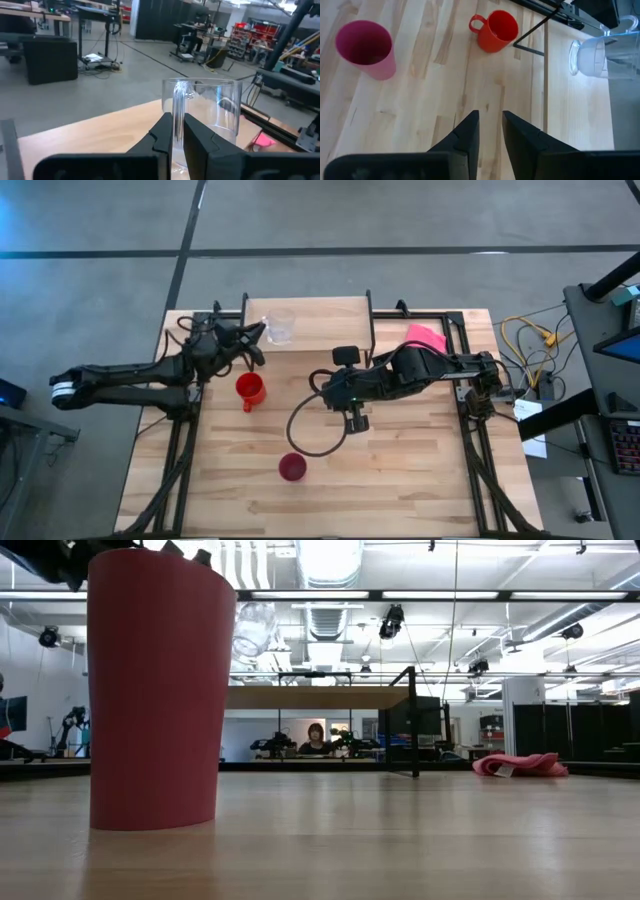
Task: Stack small to large cups/mugs on shelf
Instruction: Put the transparent mug on the shelf
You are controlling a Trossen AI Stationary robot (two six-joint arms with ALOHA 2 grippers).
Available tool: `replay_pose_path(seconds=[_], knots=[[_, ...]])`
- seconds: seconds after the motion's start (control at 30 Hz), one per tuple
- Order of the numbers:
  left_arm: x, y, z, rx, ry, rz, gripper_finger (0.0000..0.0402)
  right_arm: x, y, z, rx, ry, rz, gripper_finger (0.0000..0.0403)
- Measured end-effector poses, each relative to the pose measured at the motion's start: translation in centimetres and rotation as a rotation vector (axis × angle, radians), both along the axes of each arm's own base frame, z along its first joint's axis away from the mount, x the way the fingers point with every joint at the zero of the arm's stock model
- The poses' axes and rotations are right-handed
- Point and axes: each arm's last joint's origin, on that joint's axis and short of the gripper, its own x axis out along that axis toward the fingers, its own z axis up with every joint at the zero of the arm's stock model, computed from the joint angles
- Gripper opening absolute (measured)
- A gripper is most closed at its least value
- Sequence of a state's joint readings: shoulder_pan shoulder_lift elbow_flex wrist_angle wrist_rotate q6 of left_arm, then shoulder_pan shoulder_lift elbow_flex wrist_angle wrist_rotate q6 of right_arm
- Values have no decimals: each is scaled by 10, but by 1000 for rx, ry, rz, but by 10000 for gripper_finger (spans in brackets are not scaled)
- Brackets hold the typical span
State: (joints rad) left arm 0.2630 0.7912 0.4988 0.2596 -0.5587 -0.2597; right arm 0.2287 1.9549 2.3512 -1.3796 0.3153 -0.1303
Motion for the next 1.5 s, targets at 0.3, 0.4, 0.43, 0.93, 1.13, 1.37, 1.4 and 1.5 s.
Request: replay_pose_path(seconds=[0.3,0.4,0.43,0.93,1.13,1.37,1.4,1.5], knots=[[-10,1,-14,2,29,134,11,0,0,0,0,0,0,70],[-11,1,-25,-5,65,158,11,0,0,0,0,0,0,71],[-11,1,-28,-8,71,165,11,0,0,0,0,0,0,72],[0,6,-56,-93,121,223,11,0,0,0,0,1,0,69],[2,7,-57,-96,112,225,10,0,0,0,-1,1,0,74],[-1,6,-52,-48,133,232,10,0,0,-1,-1,1,-1,74],[-2,6,-51,-43,127,247,10,0,0,-1,-1,1,-1,73],[-5,6,-48,-33,115,277,10,1,0,-1,0,1,-1,69]])
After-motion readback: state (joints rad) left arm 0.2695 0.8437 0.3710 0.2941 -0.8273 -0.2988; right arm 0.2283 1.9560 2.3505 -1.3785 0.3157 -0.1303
